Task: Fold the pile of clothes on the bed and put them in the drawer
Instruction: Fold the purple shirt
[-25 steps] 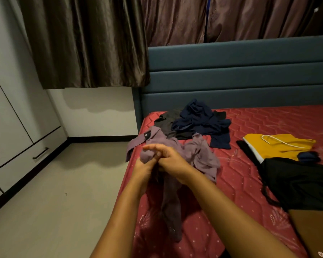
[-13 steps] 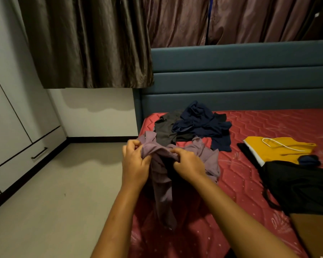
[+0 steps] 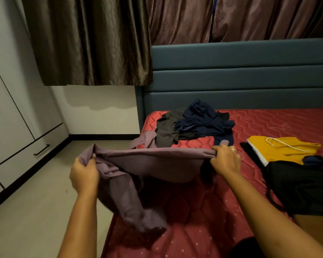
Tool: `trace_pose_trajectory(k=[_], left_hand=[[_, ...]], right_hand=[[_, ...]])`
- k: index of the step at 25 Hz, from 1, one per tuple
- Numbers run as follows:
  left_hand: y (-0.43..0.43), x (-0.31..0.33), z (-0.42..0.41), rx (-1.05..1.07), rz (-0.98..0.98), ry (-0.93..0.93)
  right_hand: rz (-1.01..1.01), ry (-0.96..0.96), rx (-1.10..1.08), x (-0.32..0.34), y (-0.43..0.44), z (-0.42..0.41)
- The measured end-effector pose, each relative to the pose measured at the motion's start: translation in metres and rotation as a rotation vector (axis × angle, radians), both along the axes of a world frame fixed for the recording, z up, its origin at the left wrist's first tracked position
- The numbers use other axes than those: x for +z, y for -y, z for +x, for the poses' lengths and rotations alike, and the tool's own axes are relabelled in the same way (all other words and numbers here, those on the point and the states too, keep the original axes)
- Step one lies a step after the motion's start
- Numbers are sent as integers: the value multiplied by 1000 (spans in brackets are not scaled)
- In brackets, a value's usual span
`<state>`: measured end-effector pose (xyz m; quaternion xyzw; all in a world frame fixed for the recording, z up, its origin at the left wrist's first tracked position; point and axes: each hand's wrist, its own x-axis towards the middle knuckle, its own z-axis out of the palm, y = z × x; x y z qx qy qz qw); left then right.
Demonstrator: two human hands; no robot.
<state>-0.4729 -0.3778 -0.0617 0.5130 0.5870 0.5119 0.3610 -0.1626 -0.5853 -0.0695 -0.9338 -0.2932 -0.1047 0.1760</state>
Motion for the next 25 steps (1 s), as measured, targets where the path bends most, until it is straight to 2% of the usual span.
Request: trace_pose_trajectory(k=[1, 2, 6, 8, 11, 13, 16, 19, 20, 21, 22, 23, 25], left_hand=[[4, -8, 1, 8, 11, -261], [12, -16, 5, -23, 66, -433], [61, -43, 52, -564, 307, -768], [76, -53, 79, -755, 330, -804], [71, -50, 102, -815, 300, -702], [65, -48, 102, -734, 287, -732], [56, -55, 82, -602, 215, -846], [20, -71, 62, -544, -10, -901], [9, -75, 62, -591, -127, -882], [4, -74, 66, -650, -276, -782], [0, -70, 77, -701, -435, -580], [0, -55, 91, -726, -595, -345], [-11, -5, 126, -666, -682, 49]], right_hand=[[-32, -16, 28, -1, -1, -1], [-43, -34, 70, -2, -3, -3], [125, -171, 391, 12, -11, -24], [161, -355, 673, 26, -13, -45], [-35, -386, 906, 35, -14, -66], [-156, -449, 923, 42, -7, -62], [-273, -651, 850, 46, 9, -48], [-635, -805, 647, 27, 12, -41], [-794, -785, 585, 18, 8, -36], [-901, -733, 532, 11, 1, -29], [-907, -638, 464, 10, -8, -20], [-809, -498, 373, 17, -16, -8], [-359, -199, 158, 55, -32, 18]])
